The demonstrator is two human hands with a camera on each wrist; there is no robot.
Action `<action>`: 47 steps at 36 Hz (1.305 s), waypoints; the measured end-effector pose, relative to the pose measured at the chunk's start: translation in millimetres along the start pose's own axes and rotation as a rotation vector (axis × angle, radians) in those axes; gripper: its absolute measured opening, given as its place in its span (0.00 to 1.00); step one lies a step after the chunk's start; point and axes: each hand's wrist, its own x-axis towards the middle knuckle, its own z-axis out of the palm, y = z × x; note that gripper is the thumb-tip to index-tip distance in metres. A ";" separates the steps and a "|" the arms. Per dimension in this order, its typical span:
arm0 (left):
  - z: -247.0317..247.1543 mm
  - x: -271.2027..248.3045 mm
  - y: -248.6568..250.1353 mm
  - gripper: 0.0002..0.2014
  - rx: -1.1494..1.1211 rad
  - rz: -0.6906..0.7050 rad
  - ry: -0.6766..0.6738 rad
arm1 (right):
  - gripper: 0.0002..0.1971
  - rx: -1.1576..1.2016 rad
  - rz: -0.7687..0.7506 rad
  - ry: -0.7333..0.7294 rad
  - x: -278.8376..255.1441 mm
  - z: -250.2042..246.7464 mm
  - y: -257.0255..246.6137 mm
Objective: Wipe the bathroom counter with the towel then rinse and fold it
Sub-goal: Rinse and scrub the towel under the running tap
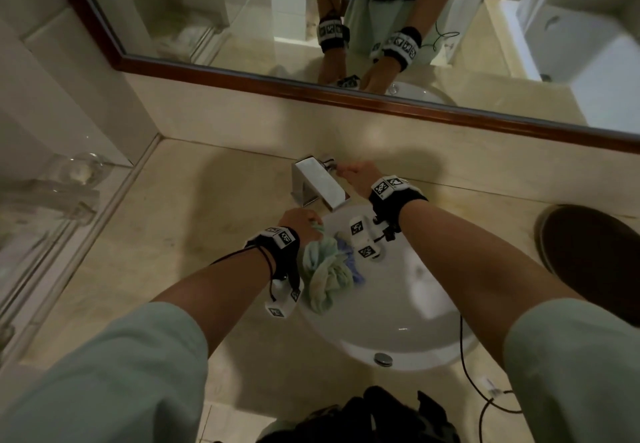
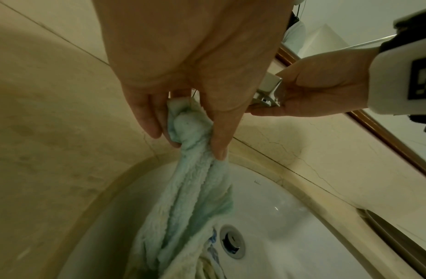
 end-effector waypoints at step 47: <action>2.6 -12.6 -1.3 0.67 -0.703 -0.121 -0.328 | 0.03 0.609 0.217 -0.070 -76.2 3.6 29.8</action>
